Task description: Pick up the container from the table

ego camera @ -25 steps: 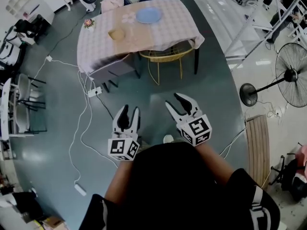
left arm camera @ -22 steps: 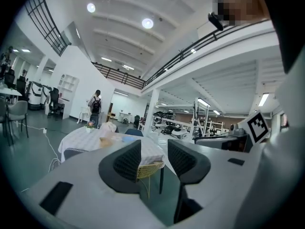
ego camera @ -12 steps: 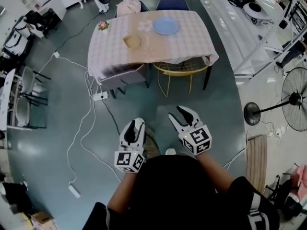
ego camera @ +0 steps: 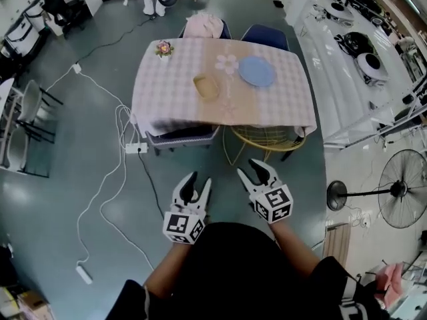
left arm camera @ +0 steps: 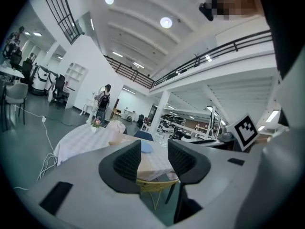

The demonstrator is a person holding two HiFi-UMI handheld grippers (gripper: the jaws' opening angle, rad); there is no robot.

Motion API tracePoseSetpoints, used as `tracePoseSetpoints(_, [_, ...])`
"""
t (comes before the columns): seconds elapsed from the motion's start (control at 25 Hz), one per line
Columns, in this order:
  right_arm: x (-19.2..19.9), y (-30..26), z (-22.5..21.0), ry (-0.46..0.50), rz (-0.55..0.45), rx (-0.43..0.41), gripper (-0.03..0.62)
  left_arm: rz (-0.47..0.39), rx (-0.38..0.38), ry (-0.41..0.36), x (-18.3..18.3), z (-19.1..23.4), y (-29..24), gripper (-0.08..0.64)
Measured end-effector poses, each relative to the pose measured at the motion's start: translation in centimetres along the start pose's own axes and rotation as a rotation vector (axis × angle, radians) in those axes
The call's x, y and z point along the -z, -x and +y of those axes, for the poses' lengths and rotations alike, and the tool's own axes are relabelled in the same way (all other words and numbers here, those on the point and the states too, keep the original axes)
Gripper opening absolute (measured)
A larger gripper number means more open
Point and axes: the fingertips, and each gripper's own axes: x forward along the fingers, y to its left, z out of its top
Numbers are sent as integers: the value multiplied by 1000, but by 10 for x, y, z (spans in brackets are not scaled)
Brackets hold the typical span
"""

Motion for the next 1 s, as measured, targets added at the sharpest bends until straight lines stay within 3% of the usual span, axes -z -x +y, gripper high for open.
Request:
tracePoseSetpoints(0.16, [-25, -76, -14, 29, 34, 13, 140, -4, 30, 17, -36, 50, -30, 158])
tracePoseSetpoints(0.36, [-25, -154, -48, 20, 103, 36, 140, -59, 55, 20, -84, 92, -65, 158])
tracePoseSetpoints(0.52, [-21, -213, -88, 25, 158, 30, 140, -49, -14, 35, -93, 123, -91, 158])
tracePoseSetpoints(0.68, [-19, -275, -143, 58, 180, 54, 140, -52, -128, 154, -97, 158, -117, 158])
tracePoseSetpoints(1.0, [9, -383, -226, 21, 300, 24, 140, -5, -235, 95, -108, 187, -184, 158])
